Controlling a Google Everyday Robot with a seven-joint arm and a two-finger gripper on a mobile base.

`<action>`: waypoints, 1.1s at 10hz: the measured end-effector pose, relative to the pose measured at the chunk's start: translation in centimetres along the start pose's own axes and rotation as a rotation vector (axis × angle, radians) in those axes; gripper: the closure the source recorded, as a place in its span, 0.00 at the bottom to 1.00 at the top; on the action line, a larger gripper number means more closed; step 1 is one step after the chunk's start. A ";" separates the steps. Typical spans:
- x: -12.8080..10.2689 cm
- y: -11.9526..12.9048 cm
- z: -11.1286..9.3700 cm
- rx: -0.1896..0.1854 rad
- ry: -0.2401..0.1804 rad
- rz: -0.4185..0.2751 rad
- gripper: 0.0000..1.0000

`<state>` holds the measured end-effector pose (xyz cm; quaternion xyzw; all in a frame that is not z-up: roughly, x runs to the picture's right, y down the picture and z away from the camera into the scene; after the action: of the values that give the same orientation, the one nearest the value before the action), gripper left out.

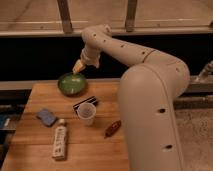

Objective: Pick up the ceramic bowl

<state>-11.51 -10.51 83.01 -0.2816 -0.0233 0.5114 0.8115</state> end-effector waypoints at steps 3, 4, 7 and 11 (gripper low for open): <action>0.2 0.4 0.9 -0.015 0.004 -0.012 0.20; 0.2 0.2 0.8 -0.014 0.002 -0.010 0.20; 0.2 -0.1 1.1 -0.013 0.008 0.010 0.20; 0.2 -1.1 5.4 -0.015 0.073 0.051 0.20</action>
<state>-12.25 -8.37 88.06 -0.3068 0.0097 0.5211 0.7964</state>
